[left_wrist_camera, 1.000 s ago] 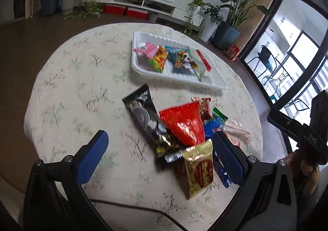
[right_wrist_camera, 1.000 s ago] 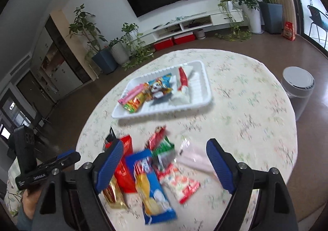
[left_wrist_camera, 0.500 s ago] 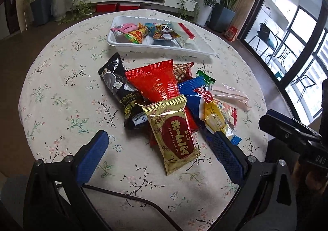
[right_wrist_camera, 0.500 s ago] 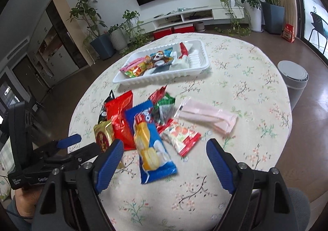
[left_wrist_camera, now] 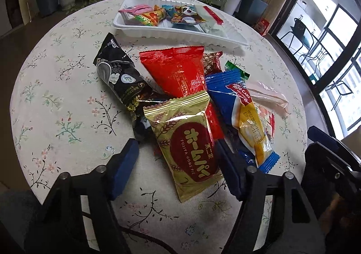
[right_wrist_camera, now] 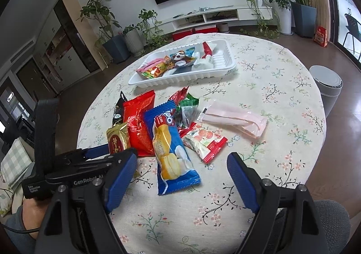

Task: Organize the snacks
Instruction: 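Withdraw both open tools from the tray back over the remaining pile, then grasp the gold Home Pie packet with the left tool while the right tool grasps the blue Tipo packet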

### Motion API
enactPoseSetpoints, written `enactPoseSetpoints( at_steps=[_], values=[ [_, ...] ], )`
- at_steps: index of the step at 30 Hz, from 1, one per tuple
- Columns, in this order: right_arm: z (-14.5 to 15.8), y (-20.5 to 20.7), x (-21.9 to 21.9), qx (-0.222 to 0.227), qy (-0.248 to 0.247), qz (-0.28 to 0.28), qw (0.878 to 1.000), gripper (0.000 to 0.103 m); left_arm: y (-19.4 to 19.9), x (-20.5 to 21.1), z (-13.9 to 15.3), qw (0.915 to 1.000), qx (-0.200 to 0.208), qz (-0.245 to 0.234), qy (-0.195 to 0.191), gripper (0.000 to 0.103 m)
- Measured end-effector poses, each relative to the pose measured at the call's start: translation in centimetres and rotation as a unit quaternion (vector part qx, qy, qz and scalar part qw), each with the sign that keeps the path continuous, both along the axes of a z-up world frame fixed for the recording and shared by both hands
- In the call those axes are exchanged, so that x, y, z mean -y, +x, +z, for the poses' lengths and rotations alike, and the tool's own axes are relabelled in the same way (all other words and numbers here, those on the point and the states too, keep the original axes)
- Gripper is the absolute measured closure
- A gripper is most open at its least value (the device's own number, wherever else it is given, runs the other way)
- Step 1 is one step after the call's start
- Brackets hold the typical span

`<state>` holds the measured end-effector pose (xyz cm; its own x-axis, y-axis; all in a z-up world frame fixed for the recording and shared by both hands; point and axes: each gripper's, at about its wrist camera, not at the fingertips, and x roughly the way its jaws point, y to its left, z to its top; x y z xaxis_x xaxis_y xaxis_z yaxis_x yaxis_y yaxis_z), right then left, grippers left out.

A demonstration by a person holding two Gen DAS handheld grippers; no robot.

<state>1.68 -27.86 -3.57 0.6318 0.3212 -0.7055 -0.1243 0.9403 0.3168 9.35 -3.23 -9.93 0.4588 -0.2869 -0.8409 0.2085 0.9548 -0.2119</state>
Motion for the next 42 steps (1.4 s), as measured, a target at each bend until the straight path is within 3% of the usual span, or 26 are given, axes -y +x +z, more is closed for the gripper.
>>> enactPoseSetpoints(
  at_steps=[3, 12, 28, 35, 42],
  values=[
    [0.1, 0.0, 0.0, 0.001, 0.0, 0.002, 1.0, 0.019, 0.1, 0.0, -0.1, 1.0, -0.001, -0.006, -0.008, 0.06],
    [0.1, -0.2, -0.3, 0.0, -0.009, 0.008, 1.0, 0.023, -0.6, -0.5, 0.5, 0.9994, 0.009, -0.027, -0.02, 0.074],
    [-0.1, 0.4, -1.8, -0.006, -0.056, 0.023, 0.998, 0.028, -2.0, -2.0, 1.3, 0.9974, 0.002, -0.063, -0.034, 0.075],
    [-0.6, 2.3, -3.6, -0.025, -0.077, 0.075, 0.994, 0.041, -2.4, -4.0, 2.0, 0.9977, 0.003, -0.056, -0.037, 0.075],
    [-2.3, 4.7, -4.8, -0.063, -0.078, 0.096, 0.99, 0.044, -1.8, -6.1, 2.3, 0.998, 0.008, -0.041, -0.046, 0.075]
  ],
)
